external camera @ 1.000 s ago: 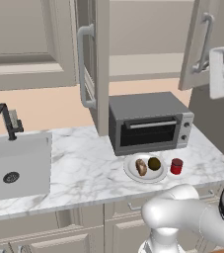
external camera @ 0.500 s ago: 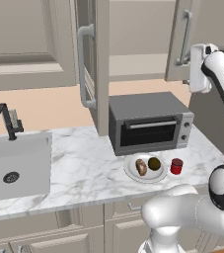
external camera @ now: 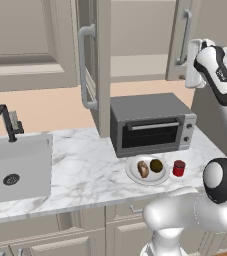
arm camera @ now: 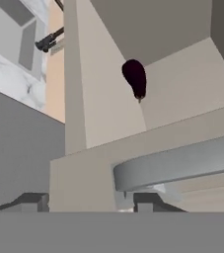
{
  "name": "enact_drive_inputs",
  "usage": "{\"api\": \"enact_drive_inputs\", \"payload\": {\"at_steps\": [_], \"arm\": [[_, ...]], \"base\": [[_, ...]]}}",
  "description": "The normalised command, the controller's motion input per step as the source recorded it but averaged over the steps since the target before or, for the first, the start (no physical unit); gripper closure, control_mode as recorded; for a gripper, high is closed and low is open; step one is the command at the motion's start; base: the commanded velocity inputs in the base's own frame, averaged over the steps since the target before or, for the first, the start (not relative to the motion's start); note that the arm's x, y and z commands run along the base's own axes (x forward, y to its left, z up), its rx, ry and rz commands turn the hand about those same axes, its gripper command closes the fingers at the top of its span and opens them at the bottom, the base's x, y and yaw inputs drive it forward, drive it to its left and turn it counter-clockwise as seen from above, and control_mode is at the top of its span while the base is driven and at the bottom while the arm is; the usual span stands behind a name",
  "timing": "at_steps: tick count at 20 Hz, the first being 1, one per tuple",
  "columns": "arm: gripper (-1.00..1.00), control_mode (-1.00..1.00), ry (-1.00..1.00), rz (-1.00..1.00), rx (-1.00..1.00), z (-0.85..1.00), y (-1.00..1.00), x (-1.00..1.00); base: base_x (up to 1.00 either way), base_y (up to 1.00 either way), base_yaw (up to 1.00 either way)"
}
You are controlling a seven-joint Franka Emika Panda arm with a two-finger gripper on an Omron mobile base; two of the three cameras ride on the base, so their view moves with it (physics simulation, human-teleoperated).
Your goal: Pick the avocado and bread from the counter and place them on the plate. Then pick the jam from the cabinet and place it next to the plate. Lastly close the cabinet door.
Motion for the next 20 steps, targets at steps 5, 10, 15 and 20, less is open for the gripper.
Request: {"api": "enact_drive_inputs", "payload": {"at_steps": [5, 10, 15, 20], "arm": [[-1.00, -1.00, -0.05, -0.05, 0.00, 0.00, 0.04, 0.34], [-1.00, -1.00, -0.08, -0.10, 0.00, 0.03, 0.00, 0.39], [-1.00, -1.00, -0.01, -0.10, 0.04, 0.12, -0.26, 0.19], [-1.00, -1.00, 0.00, -0.07, 0.13, 0.32, -0.51, 0.00]], "base": [[0.00, 0.00, 0.00], [0.00, 0.00, 0.00], [0.00, 0.00, 0.00], [0.00, 0.00, 0.00]]}}
